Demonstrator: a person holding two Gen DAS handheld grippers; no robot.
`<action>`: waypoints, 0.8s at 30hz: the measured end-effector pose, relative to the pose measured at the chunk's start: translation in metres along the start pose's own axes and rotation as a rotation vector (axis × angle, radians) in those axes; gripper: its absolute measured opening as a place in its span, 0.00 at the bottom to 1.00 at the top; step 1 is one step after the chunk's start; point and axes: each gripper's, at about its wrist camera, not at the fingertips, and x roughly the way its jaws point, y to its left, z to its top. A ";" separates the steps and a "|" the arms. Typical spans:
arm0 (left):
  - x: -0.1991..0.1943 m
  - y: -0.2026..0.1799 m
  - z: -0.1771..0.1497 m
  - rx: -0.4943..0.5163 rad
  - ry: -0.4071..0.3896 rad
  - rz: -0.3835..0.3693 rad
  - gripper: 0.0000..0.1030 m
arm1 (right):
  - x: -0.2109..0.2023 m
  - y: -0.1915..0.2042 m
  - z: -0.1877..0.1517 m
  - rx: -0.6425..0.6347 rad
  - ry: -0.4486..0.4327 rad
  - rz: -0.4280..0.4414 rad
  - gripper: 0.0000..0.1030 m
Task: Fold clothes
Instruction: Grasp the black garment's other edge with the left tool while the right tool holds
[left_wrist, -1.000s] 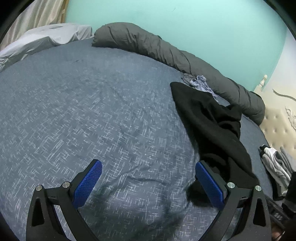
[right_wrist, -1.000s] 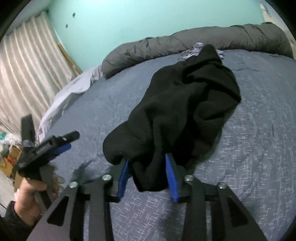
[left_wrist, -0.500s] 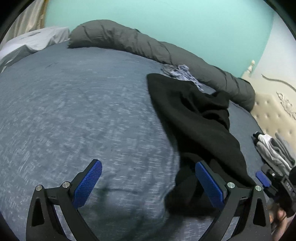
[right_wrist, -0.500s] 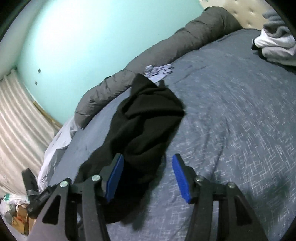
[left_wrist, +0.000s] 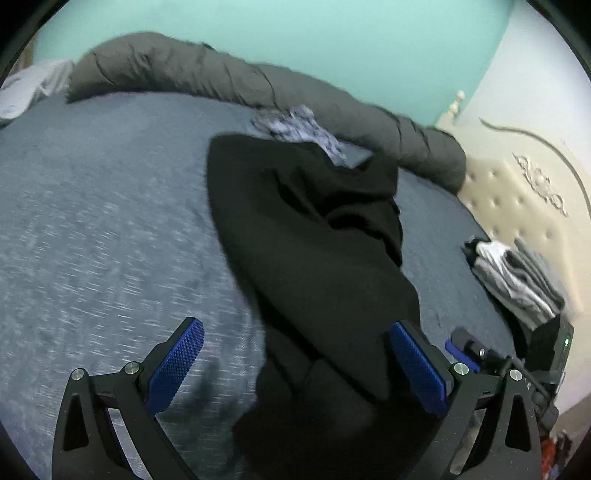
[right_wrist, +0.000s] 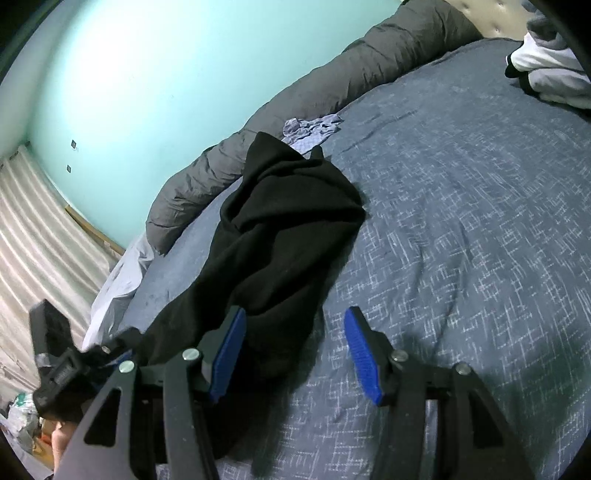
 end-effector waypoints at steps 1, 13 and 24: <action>0.005 0.000 -0.001 0.002 0.014 0.004 1.00 | 0.001 -0.001 0.000 0.005 0.002 0.000 0.55; 0.028 0.012 -0.007 -0.019 0.083 -0.026 1.00 | 0.003 0.001 -0.004 0.012 0.012 0.002 0.55; 0.032 0.013 -0.012 -0.029 0.094 -0.068 0.99 | 0.004 -0.001 -0.004 0.020 0.014 -0.001 0.55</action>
